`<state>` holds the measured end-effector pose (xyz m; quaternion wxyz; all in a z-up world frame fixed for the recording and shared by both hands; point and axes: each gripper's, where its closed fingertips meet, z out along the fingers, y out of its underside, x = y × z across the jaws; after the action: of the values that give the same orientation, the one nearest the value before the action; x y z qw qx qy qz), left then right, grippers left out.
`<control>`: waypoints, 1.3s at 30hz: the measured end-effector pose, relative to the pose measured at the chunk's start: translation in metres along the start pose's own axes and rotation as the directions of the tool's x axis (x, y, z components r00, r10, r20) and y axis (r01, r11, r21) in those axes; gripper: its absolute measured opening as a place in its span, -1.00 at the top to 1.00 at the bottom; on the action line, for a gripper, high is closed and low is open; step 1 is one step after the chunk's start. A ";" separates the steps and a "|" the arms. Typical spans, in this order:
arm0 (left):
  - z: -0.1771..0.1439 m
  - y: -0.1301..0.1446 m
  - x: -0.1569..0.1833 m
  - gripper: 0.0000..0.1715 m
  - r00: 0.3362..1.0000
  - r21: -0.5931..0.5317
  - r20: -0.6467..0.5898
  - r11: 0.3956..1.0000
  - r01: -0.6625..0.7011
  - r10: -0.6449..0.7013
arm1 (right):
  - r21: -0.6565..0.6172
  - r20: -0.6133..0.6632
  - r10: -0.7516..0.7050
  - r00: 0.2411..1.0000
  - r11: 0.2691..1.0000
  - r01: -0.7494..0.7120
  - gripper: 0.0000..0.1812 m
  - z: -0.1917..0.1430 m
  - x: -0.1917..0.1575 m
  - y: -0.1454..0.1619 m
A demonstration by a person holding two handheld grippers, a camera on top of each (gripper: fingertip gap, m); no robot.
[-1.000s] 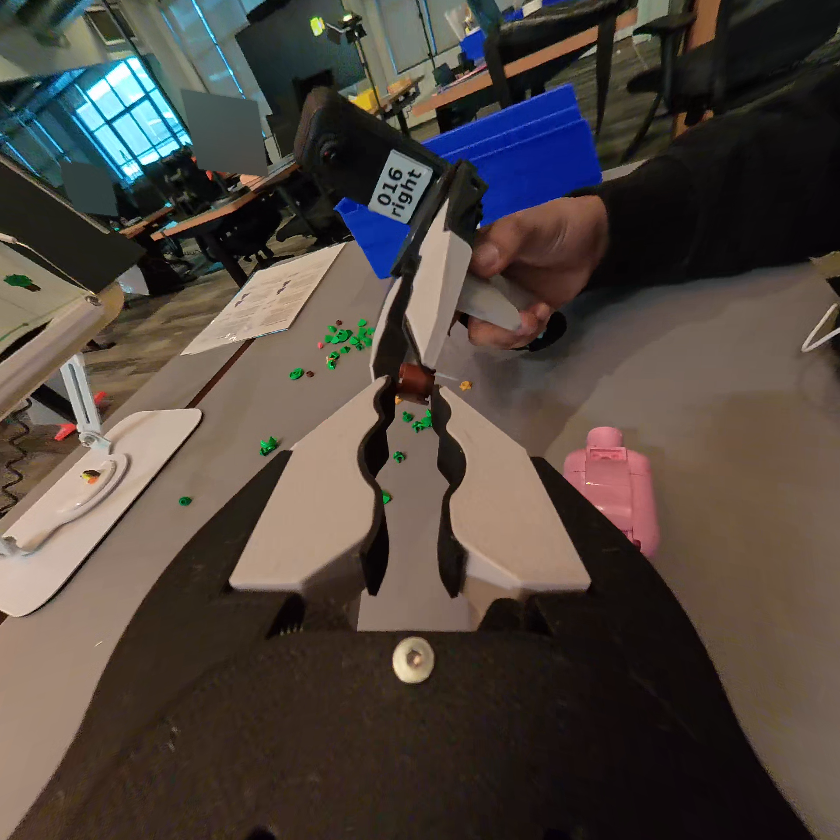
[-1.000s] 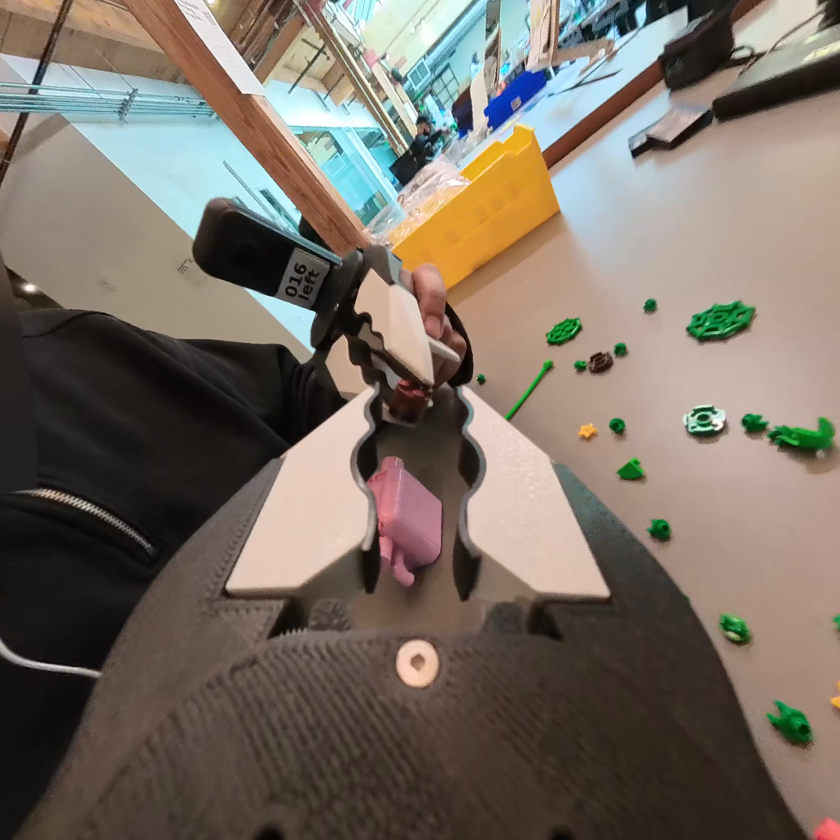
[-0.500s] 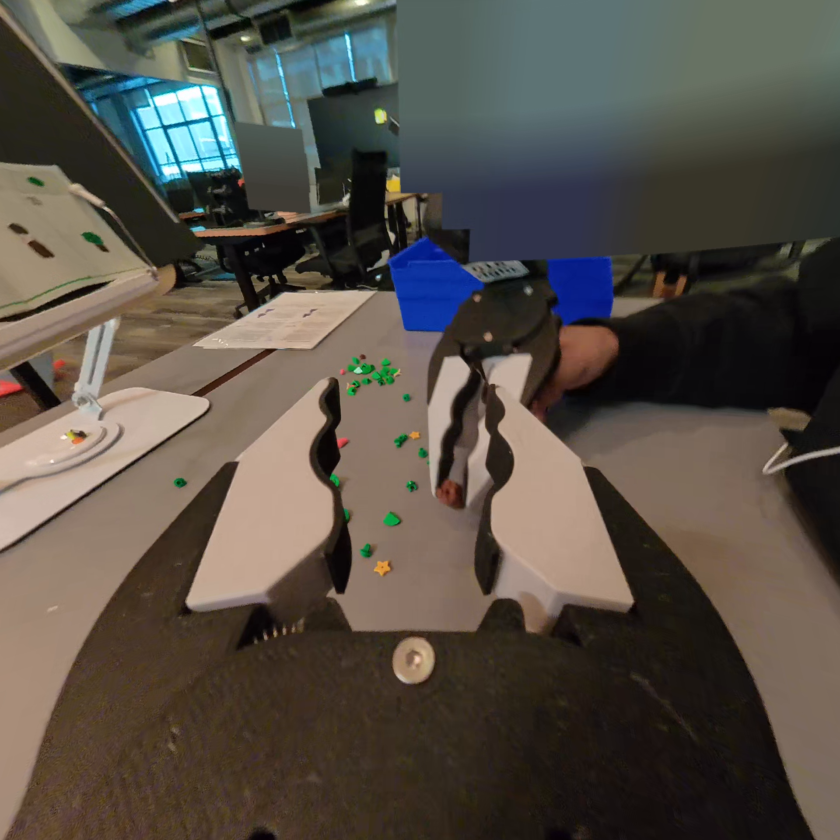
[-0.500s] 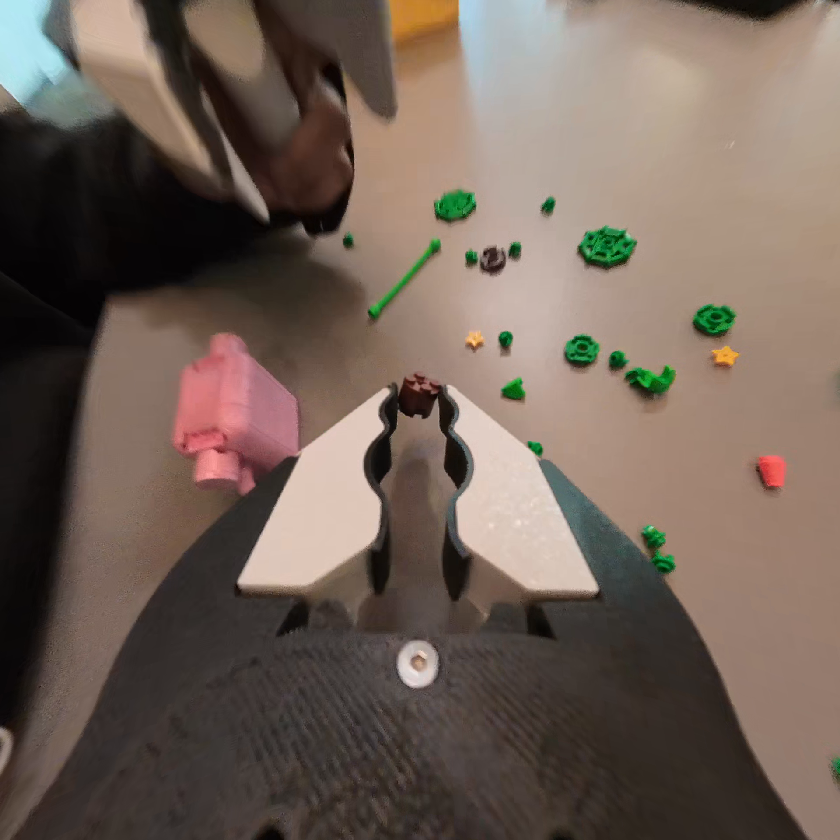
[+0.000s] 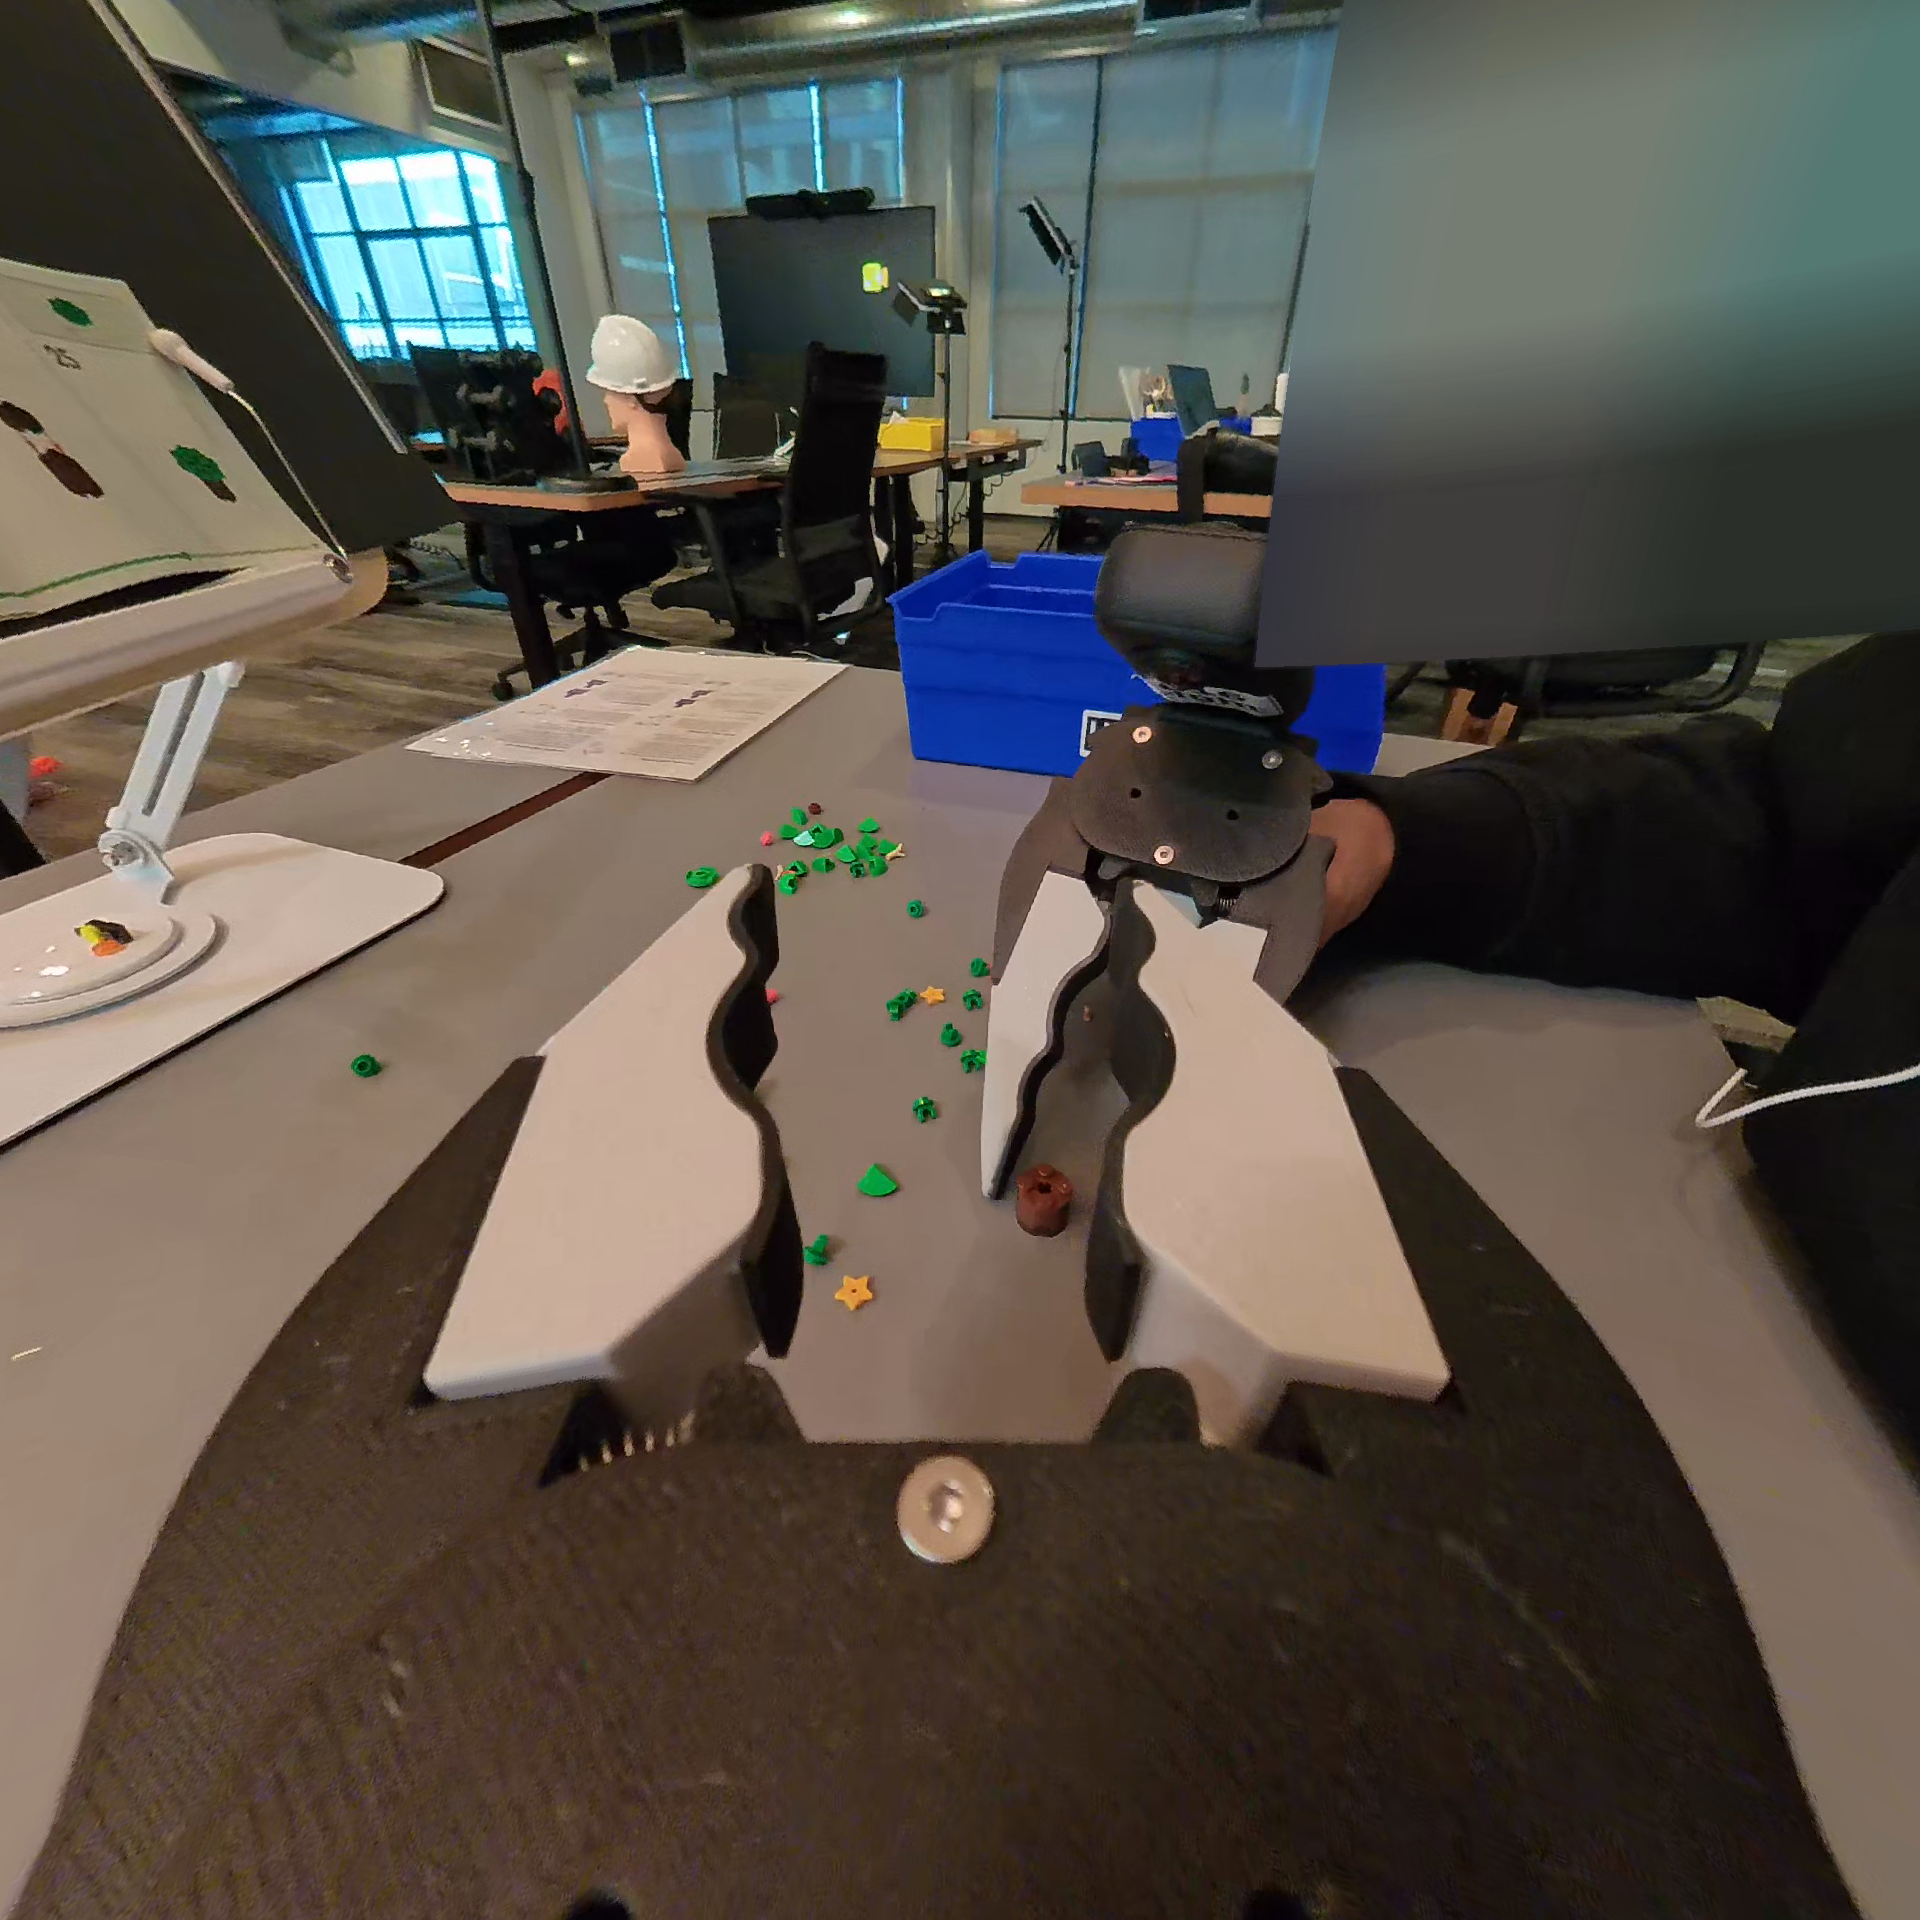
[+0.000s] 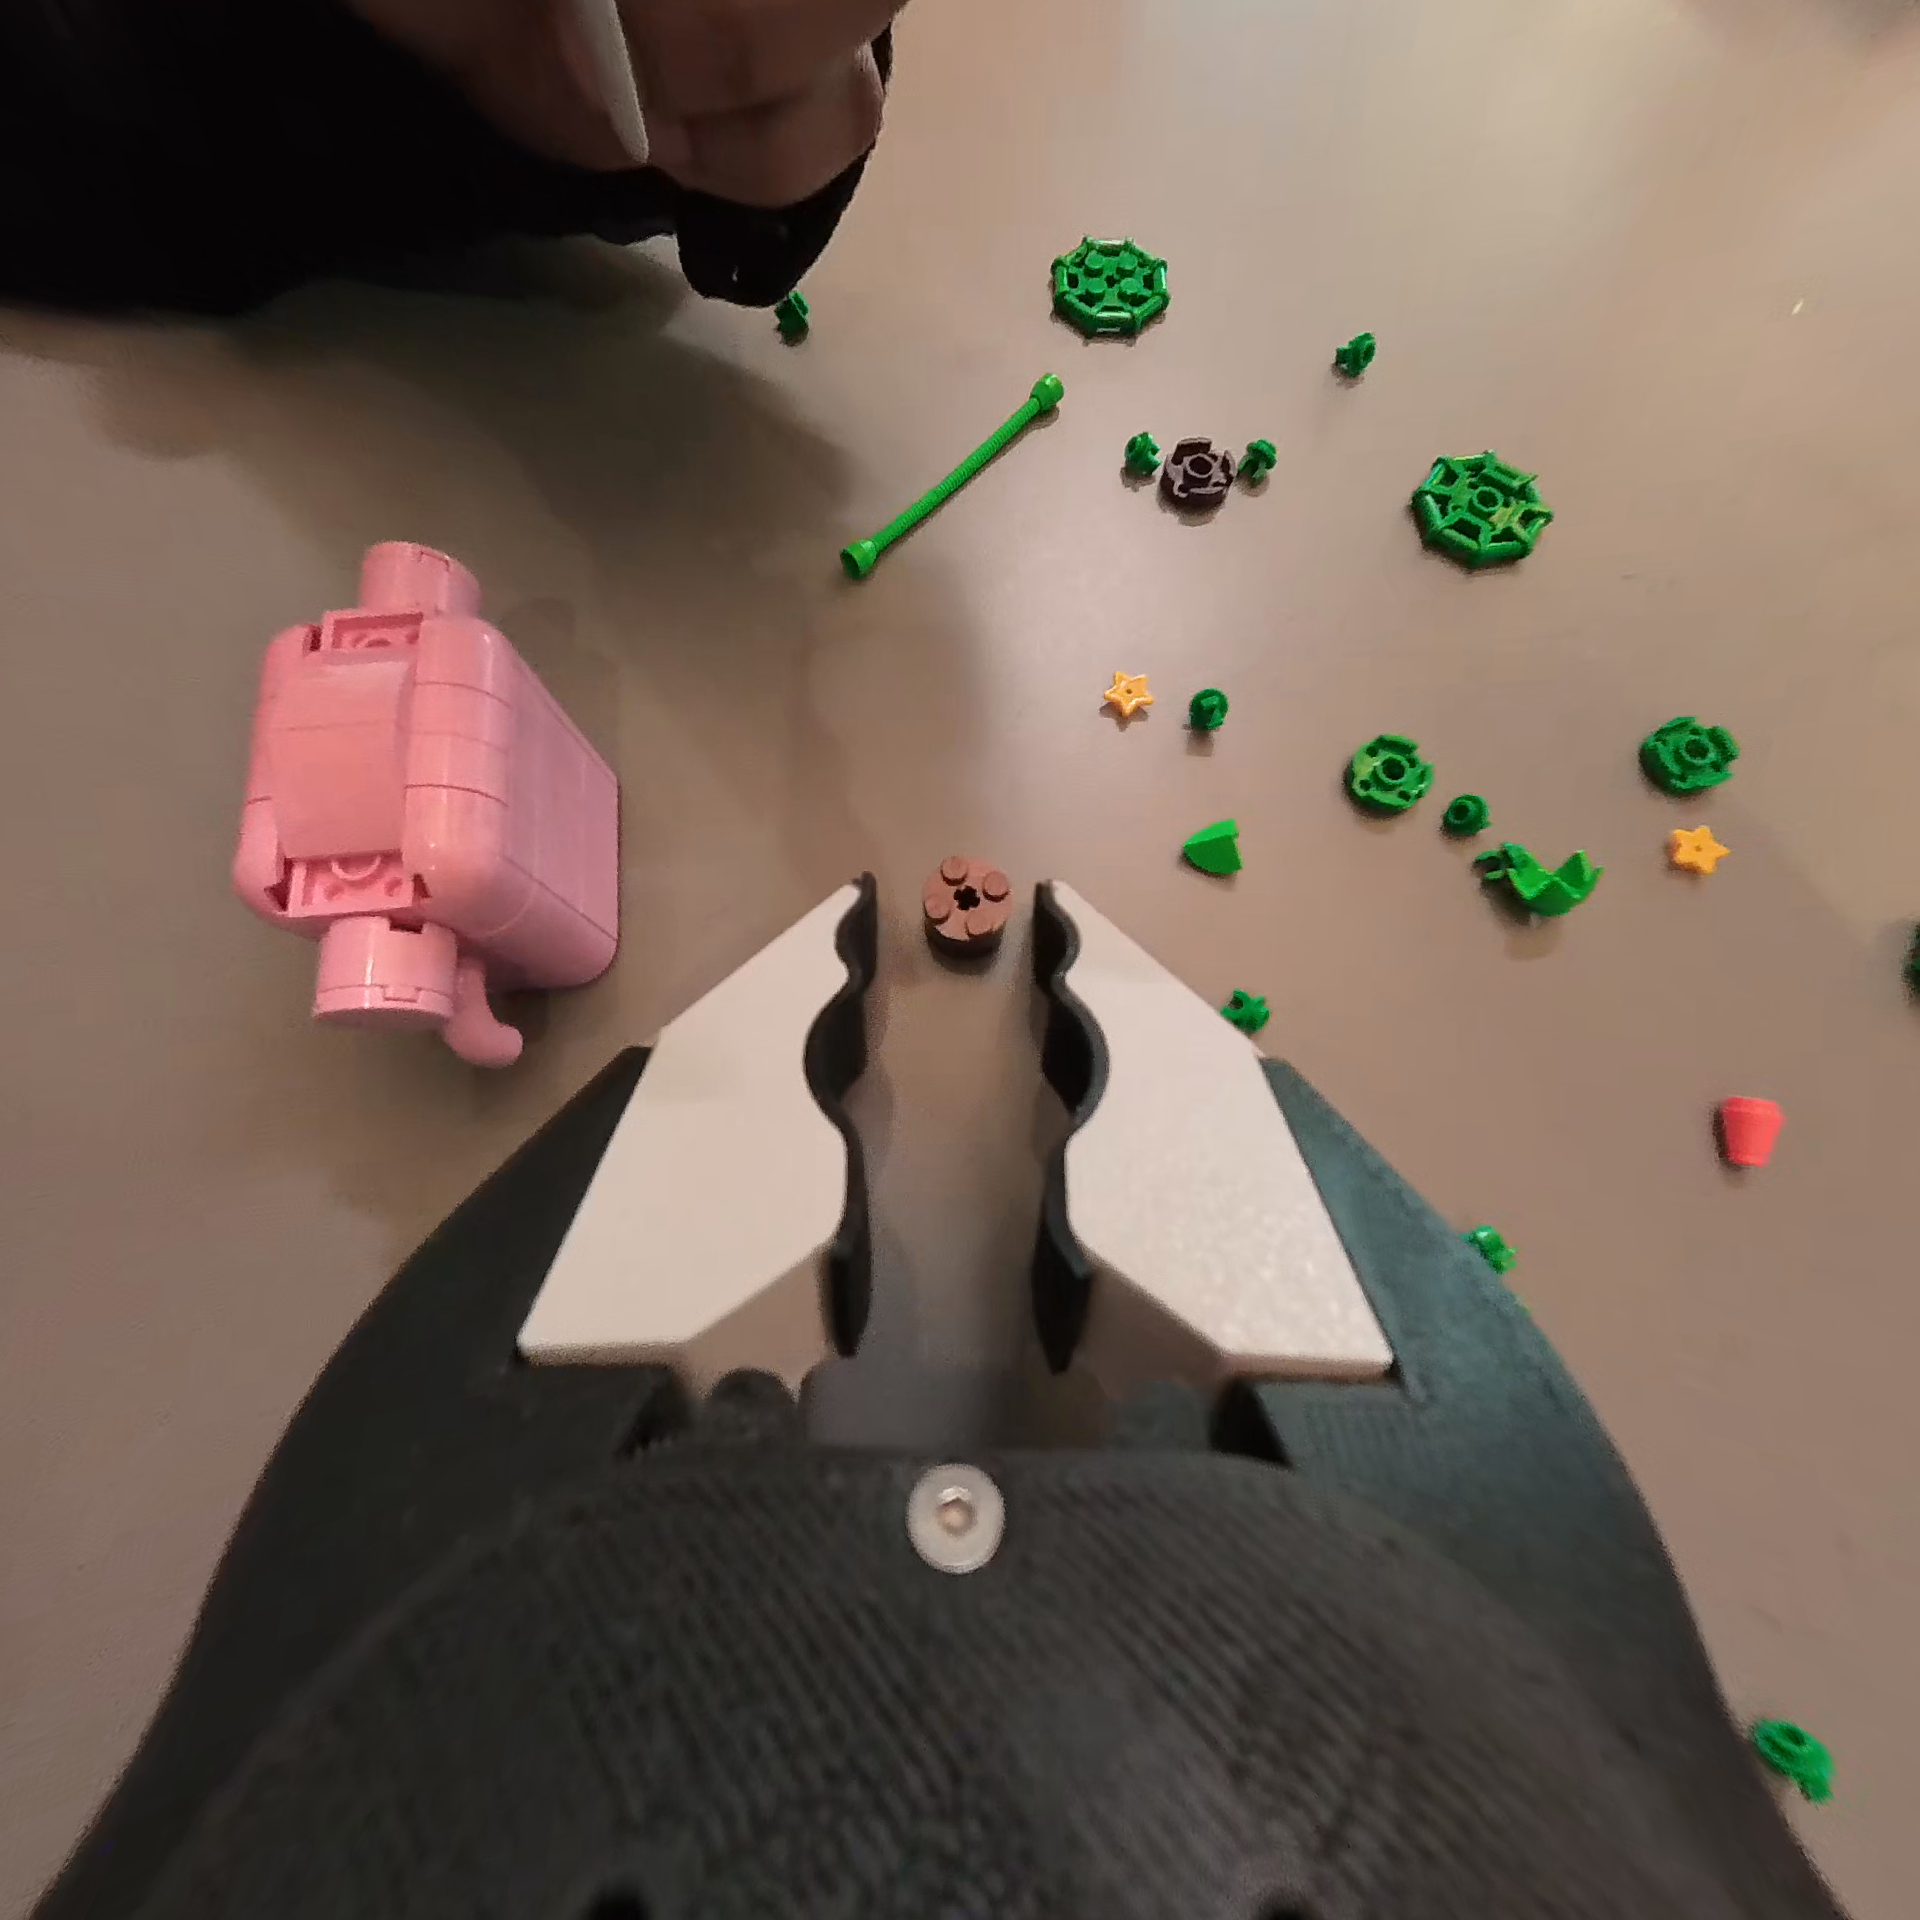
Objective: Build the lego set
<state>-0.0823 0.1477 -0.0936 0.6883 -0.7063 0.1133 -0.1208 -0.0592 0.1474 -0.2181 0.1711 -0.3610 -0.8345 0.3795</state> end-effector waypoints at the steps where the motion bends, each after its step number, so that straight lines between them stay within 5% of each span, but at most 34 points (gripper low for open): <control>1: 0.000 0.000 0.000 0.29 1.000 0.000 -0.002 1.000 0.003 -0.003 | 0.003 0.000 0.005 1.000 1.000 -0.005 0.66 0.000 0.000 -0.001; 39: 0.012 0.024 0.005 0.30 0.990 -0.068 -0.064 0.990 0.122 -0.126 | -0.010 -0.023 0.031 0.999 0.999 -0.031 0.51 0.002 0.003 0.001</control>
<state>-0.0740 0.1568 -0.1183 0.6522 -0.7291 0.0963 -0.1838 -0.0617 0.1497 -0.2200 0.1728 -0.3790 -0.8289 0.3735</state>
